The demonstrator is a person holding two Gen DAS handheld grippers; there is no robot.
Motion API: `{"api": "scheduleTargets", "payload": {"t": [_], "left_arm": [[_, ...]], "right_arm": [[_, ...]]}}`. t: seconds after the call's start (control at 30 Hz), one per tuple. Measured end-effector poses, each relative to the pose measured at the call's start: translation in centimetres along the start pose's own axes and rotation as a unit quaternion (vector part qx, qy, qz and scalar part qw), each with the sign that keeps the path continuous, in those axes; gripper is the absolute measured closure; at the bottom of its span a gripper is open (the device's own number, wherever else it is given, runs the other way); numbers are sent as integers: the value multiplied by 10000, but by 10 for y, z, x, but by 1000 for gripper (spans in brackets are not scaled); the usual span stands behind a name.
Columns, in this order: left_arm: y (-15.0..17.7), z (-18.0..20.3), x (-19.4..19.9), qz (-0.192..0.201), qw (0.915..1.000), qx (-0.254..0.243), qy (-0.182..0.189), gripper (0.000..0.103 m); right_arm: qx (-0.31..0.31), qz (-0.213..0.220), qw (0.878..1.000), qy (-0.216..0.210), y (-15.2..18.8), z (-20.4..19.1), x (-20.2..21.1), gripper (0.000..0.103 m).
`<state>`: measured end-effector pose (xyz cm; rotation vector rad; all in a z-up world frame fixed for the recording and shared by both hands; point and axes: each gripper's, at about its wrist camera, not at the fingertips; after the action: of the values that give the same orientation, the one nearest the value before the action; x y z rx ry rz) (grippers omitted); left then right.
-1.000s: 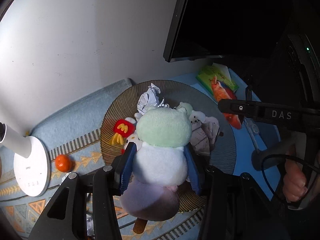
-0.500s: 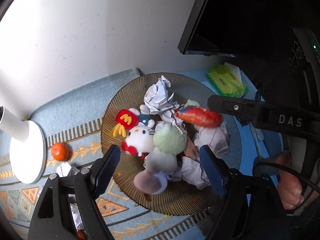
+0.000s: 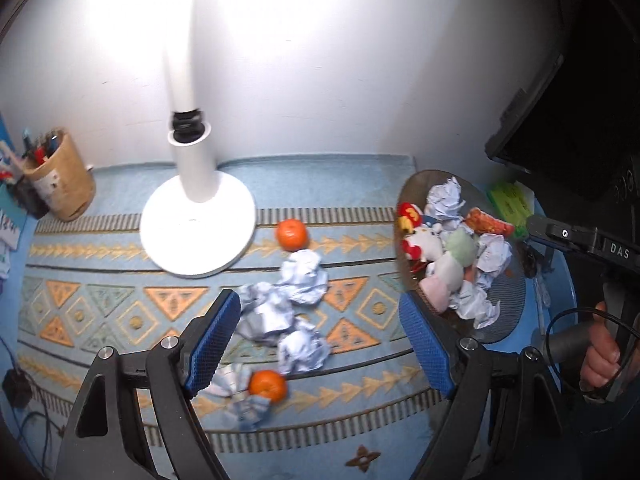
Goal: Organize objects
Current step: 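Move both tools back to the bow and paper balls, then grasp the checked bow with the left tool while the right grasps a paper ball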
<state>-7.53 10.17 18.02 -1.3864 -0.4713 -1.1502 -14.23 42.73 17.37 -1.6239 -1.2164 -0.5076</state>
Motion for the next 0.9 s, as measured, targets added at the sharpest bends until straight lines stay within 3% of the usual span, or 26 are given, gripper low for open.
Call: {"api": "scheduleTargets", "payload": {"t": [0.2,0.37,0.6,0.77,0.9], "left_arm": [[31,-70,11,-249,9988,411,80,18],[60,-94,-5,-564,9971,435,251,18],[85,-100,-47,-1200,9889,481,736,18],[98,-94,-81,-1590,9819,487,912,18],[100,-76,-98,-1742,9820,31,730,20]], "right_arm": [[335,-492,9979,-268,30,-61,-29,45],[703,-962,9923,-352,61,-113,-66,45],[52,-1884,9800,-646,94,-130,-129,45],[113,-2030,9789,-221,105,-142,-151,45],[432,-2009,9784,225,100,-153,-169,45]]}}
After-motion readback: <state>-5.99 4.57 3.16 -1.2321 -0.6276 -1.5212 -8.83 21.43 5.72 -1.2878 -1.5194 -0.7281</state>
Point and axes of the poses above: each gripper's, at about its wrist camera, not at the fingertips, and x roughly against the way its jaws point, z to its right, y to its underside, and after that the axes turned 2 degrees about -x, right-handed
